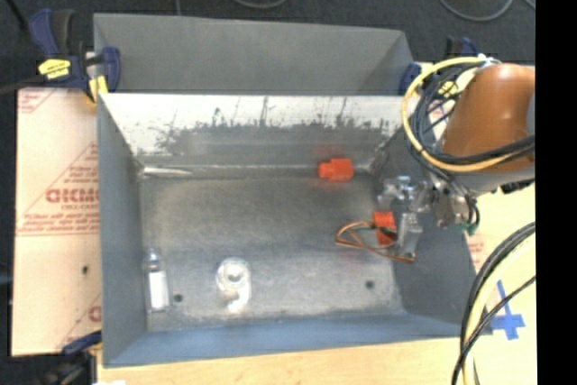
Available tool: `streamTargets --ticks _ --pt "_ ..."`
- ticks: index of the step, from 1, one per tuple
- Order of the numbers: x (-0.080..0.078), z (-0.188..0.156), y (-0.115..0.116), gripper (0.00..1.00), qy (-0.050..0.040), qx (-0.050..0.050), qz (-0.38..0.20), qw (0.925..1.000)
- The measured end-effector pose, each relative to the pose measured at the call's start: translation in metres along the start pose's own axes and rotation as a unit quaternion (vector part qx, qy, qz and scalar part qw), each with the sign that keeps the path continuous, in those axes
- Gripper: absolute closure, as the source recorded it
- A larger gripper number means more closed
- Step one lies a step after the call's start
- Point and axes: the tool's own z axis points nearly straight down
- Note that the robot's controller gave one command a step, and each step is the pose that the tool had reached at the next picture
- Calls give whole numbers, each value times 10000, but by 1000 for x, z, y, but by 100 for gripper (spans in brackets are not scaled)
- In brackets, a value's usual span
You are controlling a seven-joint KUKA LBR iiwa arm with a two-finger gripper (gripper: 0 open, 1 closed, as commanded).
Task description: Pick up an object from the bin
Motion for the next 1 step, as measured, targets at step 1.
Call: streamTargets --ticks 1 --pt "8 -32 3 100 91 -17 -135 9999"
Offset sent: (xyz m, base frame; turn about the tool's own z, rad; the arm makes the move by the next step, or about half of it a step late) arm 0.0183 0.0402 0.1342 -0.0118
